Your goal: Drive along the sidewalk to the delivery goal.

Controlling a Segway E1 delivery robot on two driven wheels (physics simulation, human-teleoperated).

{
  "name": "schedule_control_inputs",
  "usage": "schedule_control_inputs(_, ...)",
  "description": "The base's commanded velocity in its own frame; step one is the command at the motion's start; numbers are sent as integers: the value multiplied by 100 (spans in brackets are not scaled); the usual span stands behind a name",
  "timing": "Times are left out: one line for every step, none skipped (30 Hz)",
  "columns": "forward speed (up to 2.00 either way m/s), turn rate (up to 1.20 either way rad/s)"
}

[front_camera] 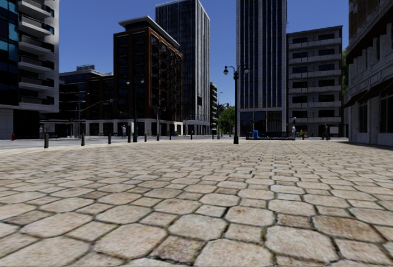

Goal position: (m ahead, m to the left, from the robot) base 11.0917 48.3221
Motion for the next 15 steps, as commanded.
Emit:
schedule_control_inputs(143, 0)
schedule_control_inputs(200, 0)
schedule_control_inputs(200, 0)
schedule_control_inputs(200, 0)
schedule_control_inputs(200, 0)
schedule_control_inputs(200, 0)
schedule_control_inputs(200, 0)
schedule_control_inputs(200, 0)
schedule_control_inputs(200, 0)
schedule_control_inputs(200, 0)
schedule_control_inputs(200, 0)
schedule_control_inputs(200, 0)
schedule_control_inputs(200, 0)
schedule_control_inputs(200, 0)
schedule_control_inputs(200, 0)
